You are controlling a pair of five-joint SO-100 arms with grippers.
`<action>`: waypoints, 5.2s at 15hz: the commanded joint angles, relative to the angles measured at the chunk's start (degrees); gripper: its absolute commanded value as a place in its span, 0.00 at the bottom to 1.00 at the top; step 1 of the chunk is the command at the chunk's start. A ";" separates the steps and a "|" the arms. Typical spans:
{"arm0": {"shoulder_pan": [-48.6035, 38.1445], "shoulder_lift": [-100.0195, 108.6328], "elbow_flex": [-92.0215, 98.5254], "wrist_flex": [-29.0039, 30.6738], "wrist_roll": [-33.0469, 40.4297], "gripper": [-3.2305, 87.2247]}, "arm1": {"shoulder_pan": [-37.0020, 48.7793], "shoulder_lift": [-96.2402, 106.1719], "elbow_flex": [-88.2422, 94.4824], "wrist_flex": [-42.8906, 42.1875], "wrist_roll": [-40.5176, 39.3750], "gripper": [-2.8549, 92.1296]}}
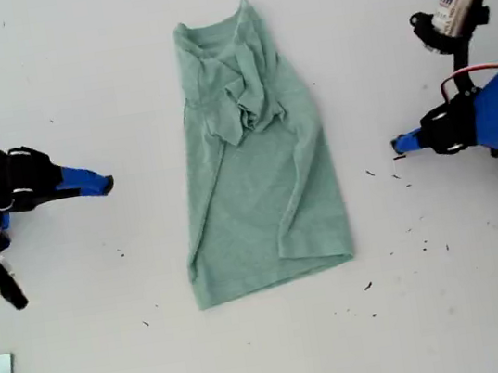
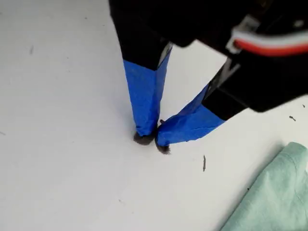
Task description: Fold t shirt
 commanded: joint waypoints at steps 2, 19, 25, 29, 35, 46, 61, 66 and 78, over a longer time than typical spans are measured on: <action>8.53 -50.36 -47.11 15.03 -6.59 0.03 | 0.44 1.76 2.46 0.35 0.26 0.06; 18.90 -119.88 -92.11 21.27 -4.13 0.05 | -0.88 6.94 3.34 3.25 0.53 0.06; 16.44 -94.04 -86.22 29.18 -5.89 0.03 | -0.88 7.47 3.43 3.43 0.35 0.06; 13.27 -91.93 -88.77 27.25 -1.58 0.03 | -1.14 7.56 3.43 3.52 0.35 0.06; 10.46 -127.44 -123.75 14.15 8.26 0.16 | -1.14 7.56 3.43 3.60 0.53 0.06; 6.06 -66.97 -66.01 11.69 9.05 0.25 | -1.05 7.56 3.43 3.60 0.79 0.06; 7.21 -12.30 -12.39 3.69 -6.33 0.03 | -11.43 -15.03 -21.88 -1.49 12.48 0.06; 16.88 -81.30 -87.63 25.58 1.32 0.26 | -21.36 -83.32 -95.62 11.69 10.72 0.02; 13.97 -114.79 -102.22 17.84 7.29 0.36 | -26.19 -115.22 -115.14 7.82 15.29 0.34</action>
